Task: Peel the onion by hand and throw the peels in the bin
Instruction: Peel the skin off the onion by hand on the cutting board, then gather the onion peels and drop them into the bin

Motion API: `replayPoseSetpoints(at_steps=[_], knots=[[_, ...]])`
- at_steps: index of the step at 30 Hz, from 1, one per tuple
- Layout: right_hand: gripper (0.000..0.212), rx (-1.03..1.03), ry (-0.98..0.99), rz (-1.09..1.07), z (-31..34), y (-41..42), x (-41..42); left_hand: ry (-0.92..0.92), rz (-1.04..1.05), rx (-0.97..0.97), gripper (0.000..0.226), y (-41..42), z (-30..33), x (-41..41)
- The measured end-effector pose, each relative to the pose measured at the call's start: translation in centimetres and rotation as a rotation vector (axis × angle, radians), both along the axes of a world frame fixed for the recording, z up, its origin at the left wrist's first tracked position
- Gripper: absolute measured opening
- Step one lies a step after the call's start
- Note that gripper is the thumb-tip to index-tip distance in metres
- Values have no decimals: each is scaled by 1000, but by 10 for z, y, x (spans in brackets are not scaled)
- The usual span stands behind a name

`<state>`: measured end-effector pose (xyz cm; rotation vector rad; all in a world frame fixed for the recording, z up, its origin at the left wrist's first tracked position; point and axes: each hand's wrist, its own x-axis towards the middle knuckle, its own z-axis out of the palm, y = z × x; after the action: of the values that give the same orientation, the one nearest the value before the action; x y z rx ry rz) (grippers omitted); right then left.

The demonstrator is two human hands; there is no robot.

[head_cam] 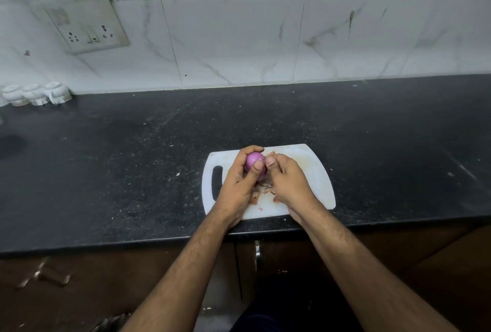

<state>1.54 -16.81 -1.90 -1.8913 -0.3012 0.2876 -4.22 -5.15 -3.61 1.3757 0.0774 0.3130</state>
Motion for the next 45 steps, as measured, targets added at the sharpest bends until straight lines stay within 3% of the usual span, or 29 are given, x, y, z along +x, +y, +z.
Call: replayPoseSetpoints(at_steps=[3,5,7,9,10,14,18,22,24,28,33,36,38,41,45], knots=[[28,-35,-84,-10,0,2,-1,-11,4,2,26,1,-1,1],[25,-138,-267,-15,3,1,-2,-52,18,-14,20,1,-2,0],[16,-290,-472,2,6,3,-3,-78,28,-34,25,1,0,-1],[2,-414,-573,7,10,2,-1,-86,44,-34,27,1,2,-2],[6,-471,-601,-20,9,0,3,-88,50,-25,27,1,2,-3],[14,-573,-562,-187,5,-29,34,-57,61,-26,28,2,-2,-4],[12,-569,-532,-105,8,-46,38,-8,62,-43,47,2,-2,0],[48,-608,-411,-109,-3,-55,39,56,92,-9,63,0,-6,5],[57,-585,-413,-96,-5,-61,39,62,120,65,57,-3,-4,9],[36,-423,-450,-7,-3,-62,44,44,168,171,38,-3,3,21],[61,-572,-451,276,-9,-41,52,123,262,113,49,7,5,39],[59,-446,-381,447,-7,-25,40,156,292,89,54,16,-4,44],[51,-274,-219,517,-7,-22,32,144,303,104,48,19,-3,46],[41,-84,-246,407,1,-28,36,101,266,195,38,22,3,50],[28,-123,-360,146,9,-62,55,120,183,489,52,21,15,61]])
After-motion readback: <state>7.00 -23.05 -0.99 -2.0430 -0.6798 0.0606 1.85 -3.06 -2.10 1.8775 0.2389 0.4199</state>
